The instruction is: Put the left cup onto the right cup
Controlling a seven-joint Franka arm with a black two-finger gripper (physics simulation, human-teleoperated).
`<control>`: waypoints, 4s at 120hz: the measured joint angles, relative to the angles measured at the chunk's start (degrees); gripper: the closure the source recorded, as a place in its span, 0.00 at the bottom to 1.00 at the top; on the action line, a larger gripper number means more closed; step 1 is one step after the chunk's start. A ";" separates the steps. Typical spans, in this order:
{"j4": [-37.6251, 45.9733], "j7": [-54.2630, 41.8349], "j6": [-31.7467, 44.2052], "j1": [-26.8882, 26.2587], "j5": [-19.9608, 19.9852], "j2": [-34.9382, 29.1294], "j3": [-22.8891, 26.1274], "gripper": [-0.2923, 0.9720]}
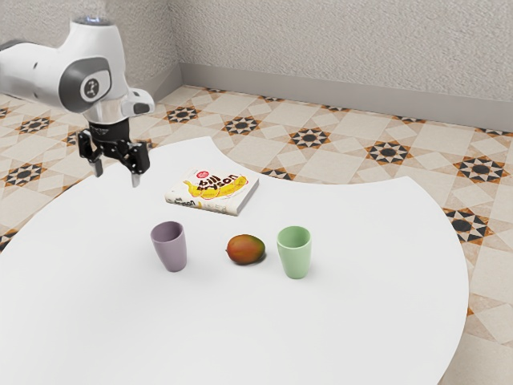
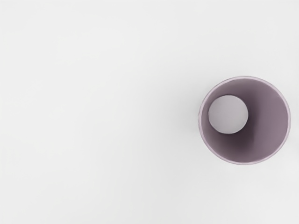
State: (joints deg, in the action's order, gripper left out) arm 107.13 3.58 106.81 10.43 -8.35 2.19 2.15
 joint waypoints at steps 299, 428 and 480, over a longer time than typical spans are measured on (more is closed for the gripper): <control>7.15 9.79 22.59 -4.89 3.14 15.14 2.16 0.81; -24.64 9.64 4.70 -6.93 -1.35 22.51 17.42 0.85; -33.98 10.52 3.69 -13.58 -4.72 29.91 18.06 0.85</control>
State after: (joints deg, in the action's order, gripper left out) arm 73.15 14.10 110.50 -3.15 -13.07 32.10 20.21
